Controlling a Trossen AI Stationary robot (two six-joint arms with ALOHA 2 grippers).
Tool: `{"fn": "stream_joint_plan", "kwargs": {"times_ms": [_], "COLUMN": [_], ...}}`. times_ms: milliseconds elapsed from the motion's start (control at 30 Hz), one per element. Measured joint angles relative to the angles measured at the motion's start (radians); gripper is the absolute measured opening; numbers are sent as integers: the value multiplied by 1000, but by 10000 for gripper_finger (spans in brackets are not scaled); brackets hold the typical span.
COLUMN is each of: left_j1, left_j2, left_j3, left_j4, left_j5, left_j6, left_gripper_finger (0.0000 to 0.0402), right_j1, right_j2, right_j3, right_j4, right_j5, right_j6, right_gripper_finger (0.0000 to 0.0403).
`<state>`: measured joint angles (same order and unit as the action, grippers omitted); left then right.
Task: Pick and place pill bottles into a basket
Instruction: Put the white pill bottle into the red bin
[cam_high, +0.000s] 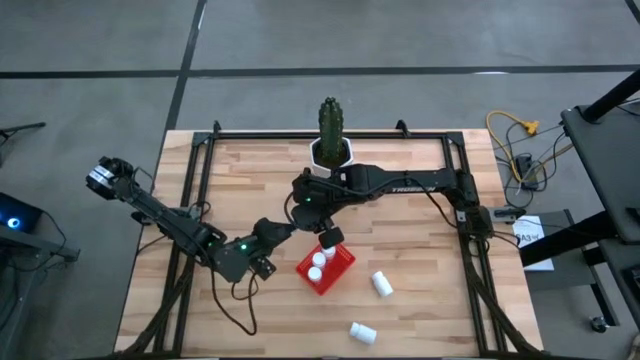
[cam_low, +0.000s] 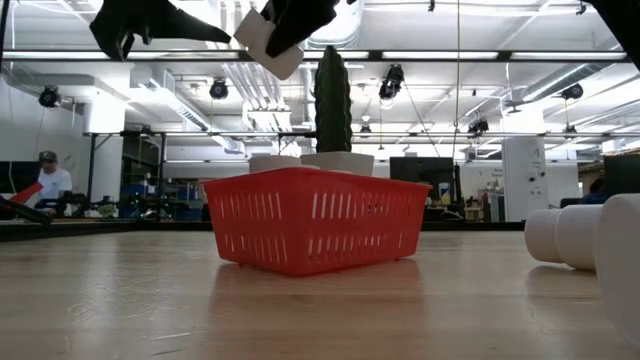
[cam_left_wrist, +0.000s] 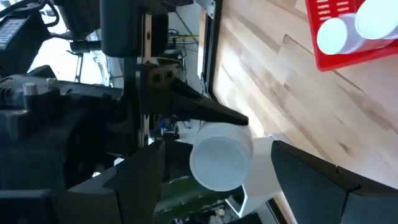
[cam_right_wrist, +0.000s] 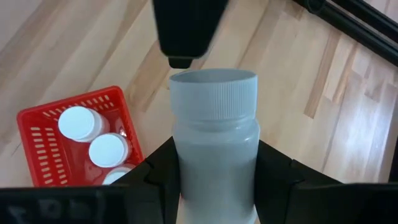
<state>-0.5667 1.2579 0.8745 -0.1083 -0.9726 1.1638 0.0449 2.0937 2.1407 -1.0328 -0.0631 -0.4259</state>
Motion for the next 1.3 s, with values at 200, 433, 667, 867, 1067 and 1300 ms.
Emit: {"fn": "stream_joint_plan", "kwargs": {"times_ms": [200,433,667,867,1067,1300], "left_j1": [1,10,22,31,47,58], "left_j2": [0,0,0,0,0,0], "left_j3": [0,0,-2,-5,-5,-5], "left_j4": [19,22,22,22,27,46], "left_j5": [53,71,109,132,157,160], "left_j6": [0,2,-4,-5,-6,-5], "left_gripper_finger": [276,276,276,276,276,276], "right_j1": [4,13,22,27,27,27], "right_j2": [0,0,1,1,1,0], "right_j3": [0,-1,-1,-1,-1,-2], "right_j4": [3,5,10,16,19,23], "right_j5": [0,-2,-21,-27,-27,-27], "right_j6": [0,0,5,5,1,0], "right_gripper_finger": [133,134,134,134,134,134]}}
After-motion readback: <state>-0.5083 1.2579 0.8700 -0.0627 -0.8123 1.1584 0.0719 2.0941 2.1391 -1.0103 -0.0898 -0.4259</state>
